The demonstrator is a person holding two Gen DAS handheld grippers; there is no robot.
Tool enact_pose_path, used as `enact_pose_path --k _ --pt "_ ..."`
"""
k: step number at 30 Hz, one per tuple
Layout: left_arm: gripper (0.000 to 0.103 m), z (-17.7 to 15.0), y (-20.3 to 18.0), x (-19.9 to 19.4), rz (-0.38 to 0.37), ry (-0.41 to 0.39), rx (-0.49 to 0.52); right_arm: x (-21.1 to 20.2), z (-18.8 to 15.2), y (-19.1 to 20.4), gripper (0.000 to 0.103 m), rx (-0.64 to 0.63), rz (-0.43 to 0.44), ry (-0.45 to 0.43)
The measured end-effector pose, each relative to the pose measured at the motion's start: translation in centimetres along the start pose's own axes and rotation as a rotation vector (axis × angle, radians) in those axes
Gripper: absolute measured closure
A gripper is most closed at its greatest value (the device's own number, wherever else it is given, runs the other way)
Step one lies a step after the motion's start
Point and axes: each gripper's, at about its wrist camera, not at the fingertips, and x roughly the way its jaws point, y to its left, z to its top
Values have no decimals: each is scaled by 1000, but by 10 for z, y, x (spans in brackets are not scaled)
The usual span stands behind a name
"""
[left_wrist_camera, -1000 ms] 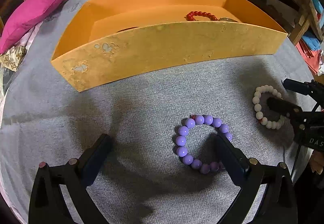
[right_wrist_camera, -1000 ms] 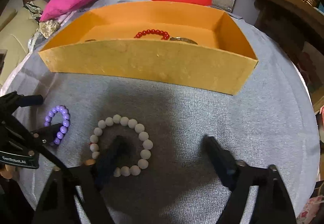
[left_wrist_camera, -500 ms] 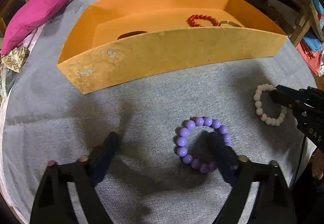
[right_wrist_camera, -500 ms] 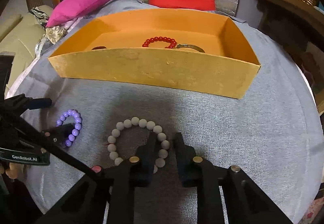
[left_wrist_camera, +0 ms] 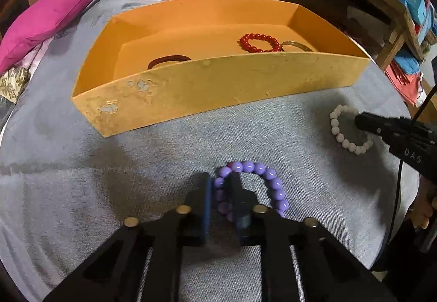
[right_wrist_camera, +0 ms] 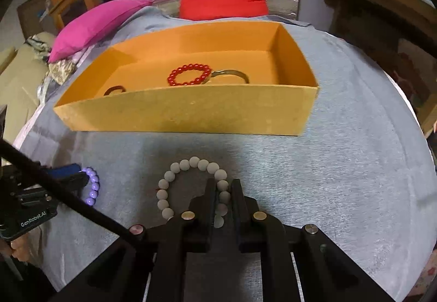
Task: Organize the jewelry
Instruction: 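Close the left tool on the purple bracelet while the right closes on the white bracelet, then lift the purple bracelet with the left tool while the right lifts the white bracelet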
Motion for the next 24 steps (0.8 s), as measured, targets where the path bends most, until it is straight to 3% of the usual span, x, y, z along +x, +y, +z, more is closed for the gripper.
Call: enact_pose_path --k 10,15,17,19,24 --pt "93 1 3 -12 -37 -48 1 7 -1 -6 91 52 15 46" --pt "93 1 1 -6 -17 -13 16 9 0 -7 91 69 22 54" --pt "89 1 2 -3 -26 14 22 8 -1 -9 91 71 25 55" --pt "78 1 2 0 -27 22 22 8 -1 -10 91 75 30 57" --pt "72 -1 -4 1 -28 17 54 8 0 -12 91 81 32 59"
